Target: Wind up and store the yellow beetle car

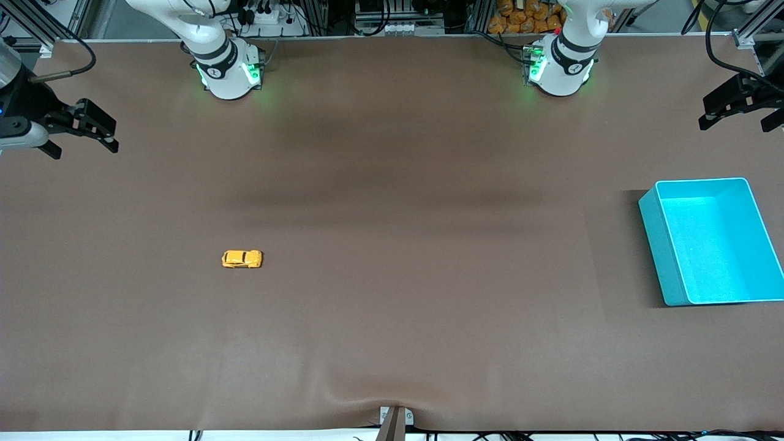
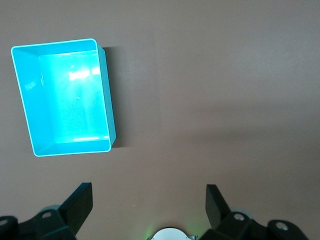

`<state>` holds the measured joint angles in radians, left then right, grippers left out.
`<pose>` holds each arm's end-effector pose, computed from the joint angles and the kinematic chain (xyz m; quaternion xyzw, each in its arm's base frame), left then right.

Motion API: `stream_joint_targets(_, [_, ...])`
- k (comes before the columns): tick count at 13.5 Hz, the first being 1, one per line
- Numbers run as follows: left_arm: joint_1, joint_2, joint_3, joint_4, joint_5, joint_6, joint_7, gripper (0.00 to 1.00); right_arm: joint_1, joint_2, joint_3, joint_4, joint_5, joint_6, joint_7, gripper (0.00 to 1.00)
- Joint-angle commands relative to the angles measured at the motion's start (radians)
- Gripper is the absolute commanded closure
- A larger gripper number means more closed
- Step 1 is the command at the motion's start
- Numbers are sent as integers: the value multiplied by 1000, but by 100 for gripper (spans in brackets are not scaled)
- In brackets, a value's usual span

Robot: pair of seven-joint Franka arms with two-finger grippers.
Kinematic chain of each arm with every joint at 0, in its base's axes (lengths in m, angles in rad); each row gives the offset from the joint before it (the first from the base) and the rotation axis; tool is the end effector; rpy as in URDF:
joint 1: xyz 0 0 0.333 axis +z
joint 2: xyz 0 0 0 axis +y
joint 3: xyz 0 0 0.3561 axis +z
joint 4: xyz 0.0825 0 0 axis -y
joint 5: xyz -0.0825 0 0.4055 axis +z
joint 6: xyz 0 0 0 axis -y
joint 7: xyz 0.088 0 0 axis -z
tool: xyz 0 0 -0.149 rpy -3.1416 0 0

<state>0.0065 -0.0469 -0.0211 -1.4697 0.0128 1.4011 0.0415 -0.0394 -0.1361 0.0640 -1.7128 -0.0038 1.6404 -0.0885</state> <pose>0.5393 -0.0061 0.6831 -0.9996 0.0270 0.0109 0.0067 0.5366 0.0150 0.6339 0.9979 0.0564 0.0315 0.0073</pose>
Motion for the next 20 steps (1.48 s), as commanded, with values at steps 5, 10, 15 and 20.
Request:
stream_joint_targets(5, [1, -1, -2, 5, -8, -14, 0, 0, -62, 29, -4, 16, 71, -25, 10, 0])
stream_joint_targets(10, [-3, 2, -3, 0, -2, -19, -5, 0, -54, 30, -3, 21, 71, -21, -3, 0])
stream_joint_targets(15, [-8, 4, -3, 2, 12, -65, 3, 0, -36, 53, 5, 64, 73, -19, -5, 0])
stream_joint_targets(20, [-5, 28, -2, 3, 13, -62, 5, 0, 27, 56, 5, 61, 71, -28, -17, 0])
